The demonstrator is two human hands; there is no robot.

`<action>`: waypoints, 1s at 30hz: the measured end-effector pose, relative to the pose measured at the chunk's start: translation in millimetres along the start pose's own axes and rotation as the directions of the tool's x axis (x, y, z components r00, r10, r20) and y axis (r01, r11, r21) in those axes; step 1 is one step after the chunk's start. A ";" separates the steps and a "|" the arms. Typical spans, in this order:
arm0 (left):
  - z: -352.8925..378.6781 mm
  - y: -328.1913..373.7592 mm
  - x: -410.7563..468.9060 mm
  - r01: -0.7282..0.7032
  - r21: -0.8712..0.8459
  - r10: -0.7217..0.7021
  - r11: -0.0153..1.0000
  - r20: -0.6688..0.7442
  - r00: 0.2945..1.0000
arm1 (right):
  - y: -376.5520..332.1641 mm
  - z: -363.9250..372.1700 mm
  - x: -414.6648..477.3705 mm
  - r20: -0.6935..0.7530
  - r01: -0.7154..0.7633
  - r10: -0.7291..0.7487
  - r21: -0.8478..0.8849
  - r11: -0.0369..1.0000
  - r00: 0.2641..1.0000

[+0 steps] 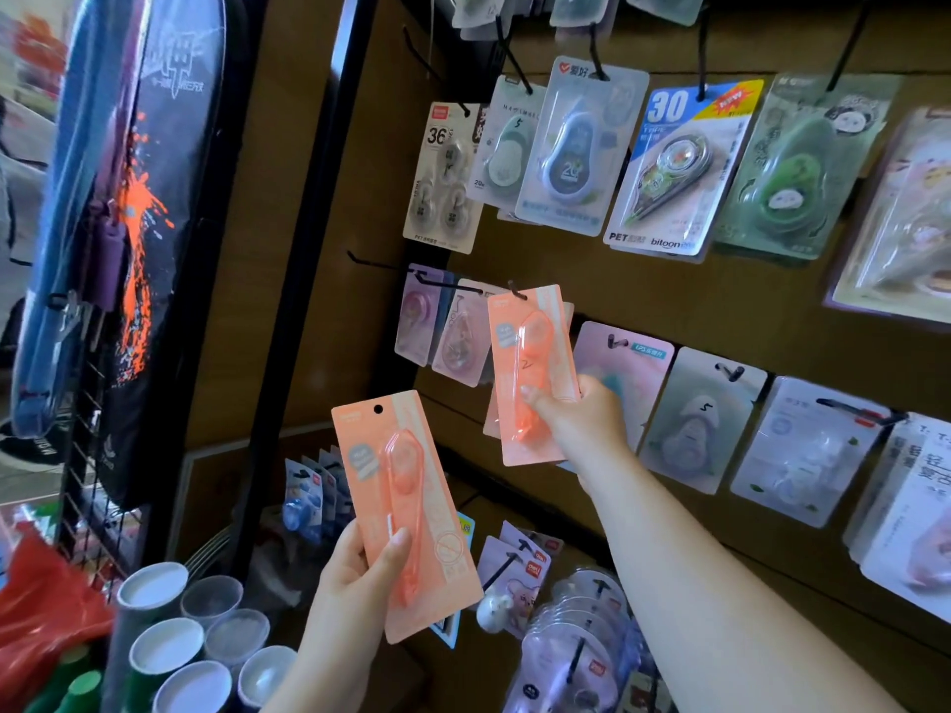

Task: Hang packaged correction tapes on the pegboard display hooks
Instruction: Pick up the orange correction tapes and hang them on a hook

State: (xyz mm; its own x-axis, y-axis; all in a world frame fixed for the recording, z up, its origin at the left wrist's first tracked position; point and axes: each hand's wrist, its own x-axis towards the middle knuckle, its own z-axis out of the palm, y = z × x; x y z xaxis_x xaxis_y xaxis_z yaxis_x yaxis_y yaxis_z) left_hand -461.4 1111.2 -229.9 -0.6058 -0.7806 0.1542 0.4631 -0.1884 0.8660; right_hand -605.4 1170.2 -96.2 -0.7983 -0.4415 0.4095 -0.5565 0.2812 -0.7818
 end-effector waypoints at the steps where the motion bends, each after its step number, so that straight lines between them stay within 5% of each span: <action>1: -0.8 0.2 -0.1 0.002 -0.001 -0.002 1.000 0.009 1.000 | 0.8 1.2 3.0 -0.013 -0.009 0.008 -0.039 0.999 1.000; 8: -10.1 -2.0 6.1 0.009 0.044 -0.013 0.999 0.079 0.997 | 6.2 15.4 7.3 -0.030 -0.077 0.073 -0.173 0.982 0.997; 12: -6.4 -0.6 12.4 0.003 0.033 -0.006 0.999 0.103 0.995 | 12.0 29.0 -25.5 -0.039 0.258 -0.288 -0.348 0.901 0.957; 14: -1.0 2.3 14.6 -0.007 0.033 0.003 0.999 0.130 0.992 | 10.2 35.7 -38.2 0.027 0.352 -0.357 -0.252 0.901 0.934; 17: 8.7 5.9 18.9 -0.021 0.031 0.016 0.999 0.159 0.987 | -3.4 38.5 -37.4 0.247 0.125 -0.134 0.054 0.991 0.960; 19: 13.6 8.9 21.6 -0.033 0.040 0.026 0.999 0.167 0.986 | -8.3 36.6 -32.8 0.283 0.103 -0.119 0.070 0.992 0.952; 25: 27.6 11.2 29.1 -0.082 0.102 0.061 0.991 0.195 0.979 | -15.4 28.5 -20.4 -0.003 0.267 -0.267 0.016 0.964 0.964; 30: 37.4 17.9 43.1 -0.146 0.122 0.122 0.982 0.184 0.975 | -24.7 26.2 -0.9 -0.124 0.246 -0.241 0.034 0.969 0.963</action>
State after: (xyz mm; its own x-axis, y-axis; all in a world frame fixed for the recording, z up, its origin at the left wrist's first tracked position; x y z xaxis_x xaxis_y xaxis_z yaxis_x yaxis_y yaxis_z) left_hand -503.5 1096.5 -190.0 -0.6530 -0.6748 0.3439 0.4641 0.0023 0.8858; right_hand -585.0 1141.2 -89.5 -0.6631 -0.3870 0.6407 -0.7281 0.1349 -0.6720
